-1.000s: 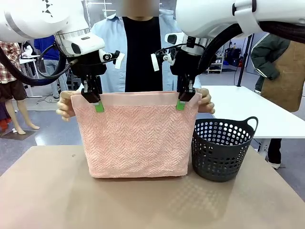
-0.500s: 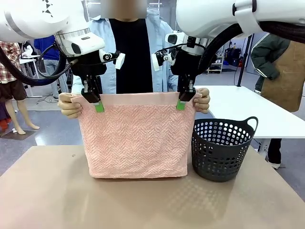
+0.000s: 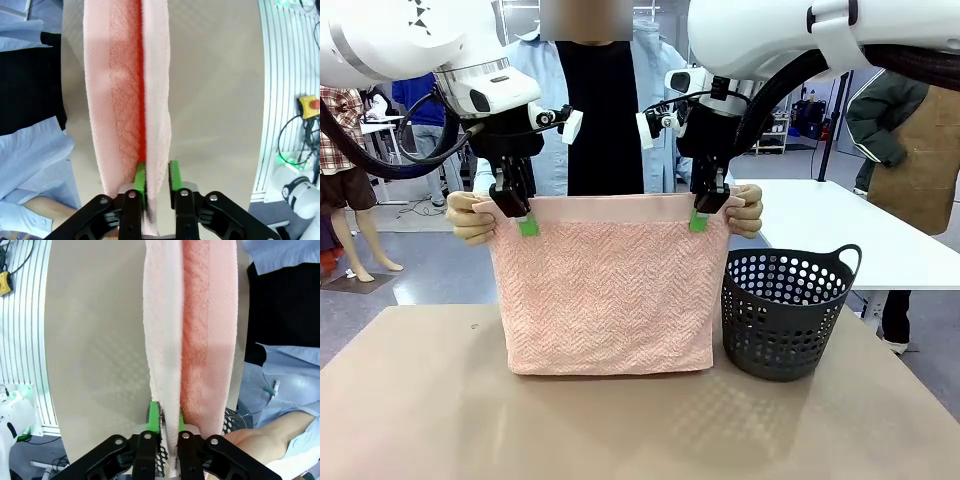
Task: Fold the towel.
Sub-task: Release the end of the 100 cm Hotel Towel you were holding and grab the top end of the folded side.
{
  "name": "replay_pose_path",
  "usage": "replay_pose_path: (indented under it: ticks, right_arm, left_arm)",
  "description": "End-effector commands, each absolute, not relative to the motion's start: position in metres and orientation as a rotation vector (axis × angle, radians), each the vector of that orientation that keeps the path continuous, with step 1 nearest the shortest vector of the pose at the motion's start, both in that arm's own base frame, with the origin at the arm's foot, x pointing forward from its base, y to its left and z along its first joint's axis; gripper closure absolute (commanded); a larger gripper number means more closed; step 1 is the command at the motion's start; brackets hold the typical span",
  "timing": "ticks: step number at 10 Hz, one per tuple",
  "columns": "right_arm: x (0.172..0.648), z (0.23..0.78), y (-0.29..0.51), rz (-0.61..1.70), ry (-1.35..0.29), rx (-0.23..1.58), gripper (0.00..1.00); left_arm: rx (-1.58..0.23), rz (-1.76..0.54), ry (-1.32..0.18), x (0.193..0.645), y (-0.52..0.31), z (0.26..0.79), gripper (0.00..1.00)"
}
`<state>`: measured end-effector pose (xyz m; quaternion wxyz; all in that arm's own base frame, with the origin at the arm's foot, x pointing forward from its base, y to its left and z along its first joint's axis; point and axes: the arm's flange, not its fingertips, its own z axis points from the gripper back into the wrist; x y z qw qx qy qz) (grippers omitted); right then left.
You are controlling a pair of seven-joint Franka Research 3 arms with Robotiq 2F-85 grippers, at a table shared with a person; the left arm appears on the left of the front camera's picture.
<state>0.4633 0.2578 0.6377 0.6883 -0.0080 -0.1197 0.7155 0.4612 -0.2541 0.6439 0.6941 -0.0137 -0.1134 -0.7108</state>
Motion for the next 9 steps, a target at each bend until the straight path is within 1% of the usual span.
replay_pose_path:
  ticks: [1,2,3,4,5,7,8,9]
  right_arm:
    - [0.459,0.641,0.258,1.608,-0.282,-0.033,0.39]
    - [0.455,0.645,0.26,1.608,-0.289,-0.044,0.36]
    - [0.45,0.652,0.261,1.608,-0.29,-0.061,0.09]
    - [0.449,0.654,0.262,1.609,-0.291,-0.062,0.06]
    - [0.444,0.66,0.263,1.614,-0.287,-0.076,0.0]
    - [0.437,0.674,0.263,1.616,-0.307,-0.119,0.0]
    - [0.432,0.687,0.263,1.616,-0.337,-0.136,0.08]
    - [0.431,0.693,0.261,1.624,-0.357,-0.133,0.02]
  left_arm:
    - [-0.018,-1.585,-0.282,0.458,-0.251,0.648,0.25]
    - [-0.01,-1.582,-0.289,0.455,-0.25,0.653,0.0]
    - [0.011,-1.578,-0.272,0.452,-0.25,0.657,0.0]
    - [0.015,-1.566,-0.259,0.451,-0.25,0.66,0.0]
    - [0.009,-1.555,-0.267,0.447,-0.252,0.668,0.19]
    - [0.051,-1.531,-0.309,0.441,-0.251,0.686,0.0]
    - [0.077,-1.513,-0.343,0.438,-0.249,0.7,0.0]
    - [0.09,-1.52,-0.365,0.438,-0.248,0.705,0.0]
